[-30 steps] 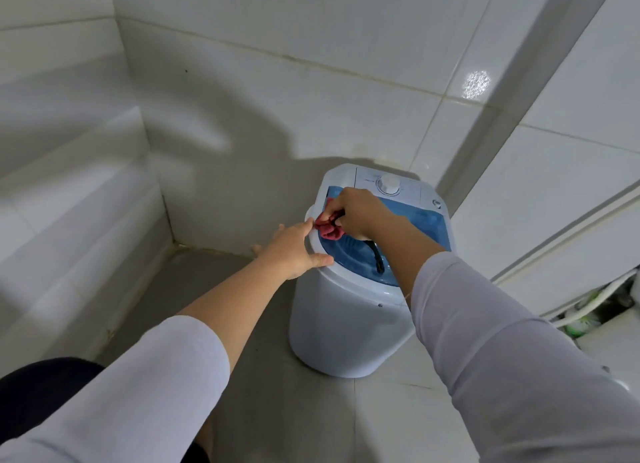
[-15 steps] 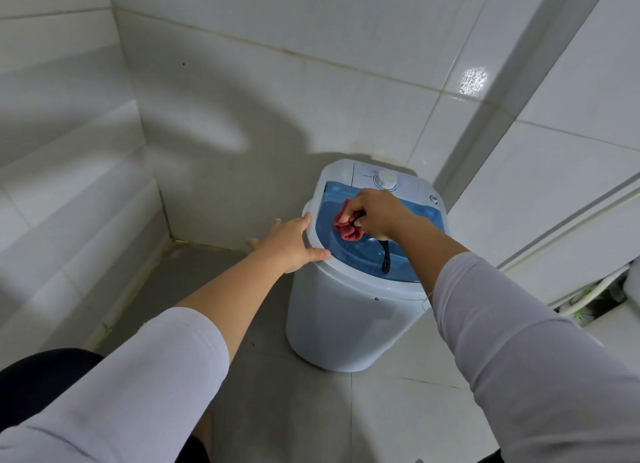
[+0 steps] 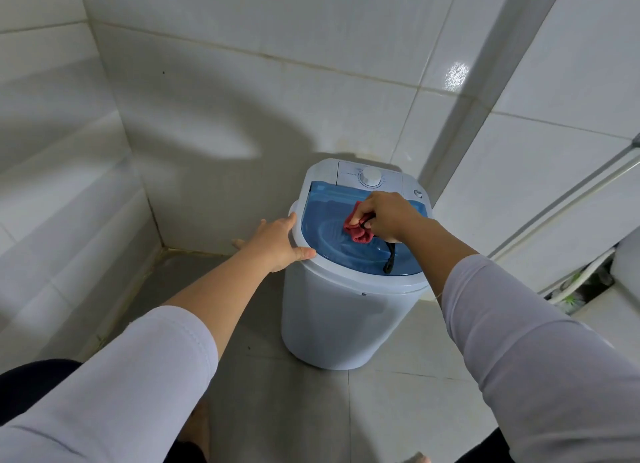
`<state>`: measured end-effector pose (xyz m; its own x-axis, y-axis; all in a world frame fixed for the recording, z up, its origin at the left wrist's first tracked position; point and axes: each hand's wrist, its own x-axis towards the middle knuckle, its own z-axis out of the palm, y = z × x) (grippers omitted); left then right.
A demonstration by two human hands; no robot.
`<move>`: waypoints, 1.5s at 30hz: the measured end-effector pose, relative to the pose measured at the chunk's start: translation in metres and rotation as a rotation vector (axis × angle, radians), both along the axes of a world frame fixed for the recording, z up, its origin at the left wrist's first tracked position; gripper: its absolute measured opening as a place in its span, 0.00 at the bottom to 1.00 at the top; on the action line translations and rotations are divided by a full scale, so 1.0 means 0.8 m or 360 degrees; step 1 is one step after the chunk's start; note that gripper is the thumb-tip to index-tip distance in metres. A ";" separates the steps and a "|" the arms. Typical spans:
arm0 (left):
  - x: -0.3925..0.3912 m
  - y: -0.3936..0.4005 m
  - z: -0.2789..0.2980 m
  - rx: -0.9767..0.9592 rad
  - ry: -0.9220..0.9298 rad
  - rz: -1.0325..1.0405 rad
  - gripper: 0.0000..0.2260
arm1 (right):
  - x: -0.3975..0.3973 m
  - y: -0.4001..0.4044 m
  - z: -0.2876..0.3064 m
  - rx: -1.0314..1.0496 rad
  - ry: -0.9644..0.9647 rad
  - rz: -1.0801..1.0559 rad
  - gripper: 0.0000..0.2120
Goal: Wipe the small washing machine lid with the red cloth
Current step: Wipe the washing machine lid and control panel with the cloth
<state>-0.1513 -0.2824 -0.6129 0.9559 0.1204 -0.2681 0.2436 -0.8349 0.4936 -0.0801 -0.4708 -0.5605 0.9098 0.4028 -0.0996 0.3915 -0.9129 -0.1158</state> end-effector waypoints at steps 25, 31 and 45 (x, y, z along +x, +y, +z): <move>0.018 0.006 -0.016 0.0149 -0.0005 -0.0032 0.40 | -0.014 -0.107 -0.008 0.0172 0.0007 -0.0318 0.18; 0.019 0.005 -0.017 0.0155 0.0002 -0.0035 0.40 | -0.019 -0.130 -0.014 0.0332 0.0030 -0.0448 0.16; 0.021 0.032 -0.019 -0.0148 -0.0043 -0.0102 0.33 | -0.023 -0.056 0.032 0.0366 0.0073 -0.0286 0.16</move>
<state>-0.1342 -0.2566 -0.6282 0.9678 0.0349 -0.2492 0.1769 -0.7987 0.5751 -0.0984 -0.5154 -0.5352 0.9653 0.2526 -0.0671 0.2157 -0.9149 -0.3413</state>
